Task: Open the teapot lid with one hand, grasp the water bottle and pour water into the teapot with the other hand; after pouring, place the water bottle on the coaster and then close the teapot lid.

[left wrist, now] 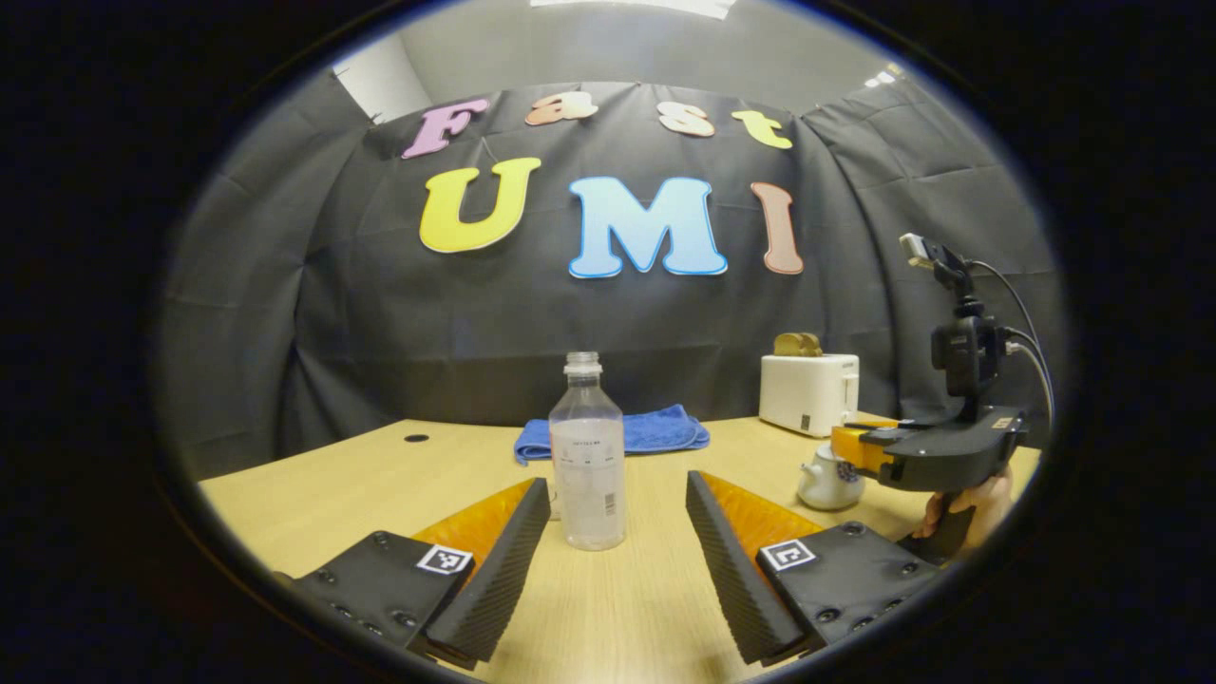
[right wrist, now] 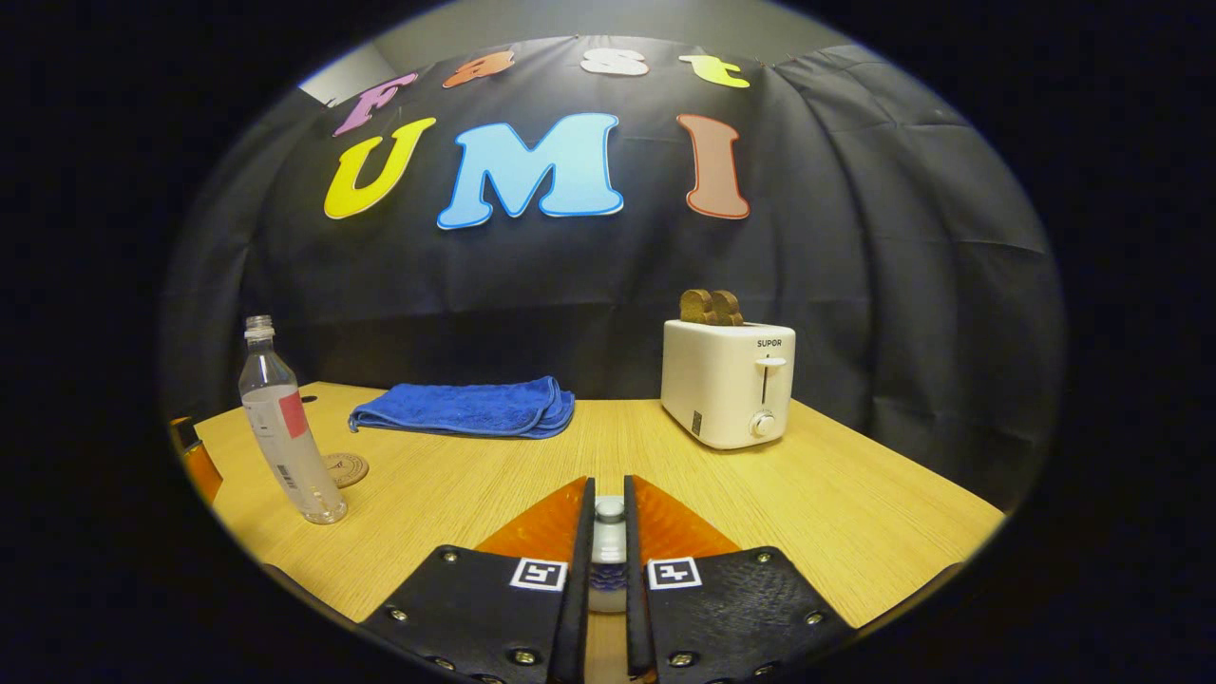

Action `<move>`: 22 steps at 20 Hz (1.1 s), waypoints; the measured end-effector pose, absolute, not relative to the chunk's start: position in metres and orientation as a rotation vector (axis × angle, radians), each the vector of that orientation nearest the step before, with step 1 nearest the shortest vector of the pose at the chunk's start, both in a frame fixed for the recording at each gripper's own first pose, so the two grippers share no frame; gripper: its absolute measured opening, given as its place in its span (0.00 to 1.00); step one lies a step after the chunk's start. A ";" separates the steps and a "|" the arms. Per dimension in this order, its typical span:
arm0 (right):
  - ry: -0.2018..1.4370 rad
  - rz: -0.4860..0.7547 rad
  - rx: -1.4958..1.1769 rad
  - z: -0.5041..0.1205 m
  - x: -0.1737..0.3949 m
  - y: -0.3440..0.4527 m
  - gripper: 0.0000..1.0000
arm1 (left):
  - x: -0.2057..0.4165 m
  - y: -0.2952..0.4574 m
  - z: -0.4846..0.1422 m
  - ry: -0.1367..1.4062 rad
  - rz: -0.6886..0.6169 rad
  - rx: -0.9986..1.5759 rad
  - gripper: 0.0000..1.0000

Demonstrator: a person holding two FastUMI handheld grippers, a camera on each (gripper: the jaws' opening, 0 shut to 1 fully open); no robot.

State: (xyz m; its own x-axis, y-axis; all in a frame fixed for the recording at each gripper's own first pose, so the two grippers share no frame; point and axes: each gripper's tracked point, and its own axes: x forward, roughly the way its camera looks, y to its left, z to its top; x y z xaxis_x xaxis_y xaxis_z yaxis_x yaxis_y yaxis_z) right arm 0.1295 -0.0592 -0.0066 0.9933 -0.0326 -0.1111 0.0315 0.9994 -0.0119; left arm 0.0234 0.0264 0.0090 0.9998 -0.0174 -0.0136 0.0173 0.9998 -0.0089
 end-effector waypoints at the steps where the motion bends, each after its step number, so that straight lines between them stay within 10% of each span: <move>1: 0.112 -0.032 -0.012 -0.007 0.129 -0.059 0.17 | 0.023 0.026 0.006 0.019 -0.018 -0.011 1.00; 3: 0.105 -0.055 -0.041 -0.010 0.131 -0.058 0.17 | 0.023 0.026 0.003 0.028 -0.015 -0.007 1.00; 4: 0.114 -0.068 -0.048 -0.005 0.125 -0.064 0.01 | 0.021 0.027 0.003 0.030 -0.013 0.000 1.00; 22: -0.018 0.019 -0.092 0.040 0.071 -0.040 0.01 | 0.060 0.035 -0.004 0.018 0.015 -0.027 1.00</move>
State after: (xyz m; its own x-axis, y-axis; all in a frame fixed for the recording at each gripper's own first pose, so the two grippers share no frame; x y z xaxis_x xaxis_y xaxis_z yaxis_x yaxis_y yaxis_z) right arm 0.0708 -0.0397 0.0401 0.9997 0.0200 0.0169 -0.0183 0.9956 -0.0920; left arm 0.0596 0.0353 -0.0037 0.9997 0.0147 -0.0178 -0.0151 0.9995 -0.0270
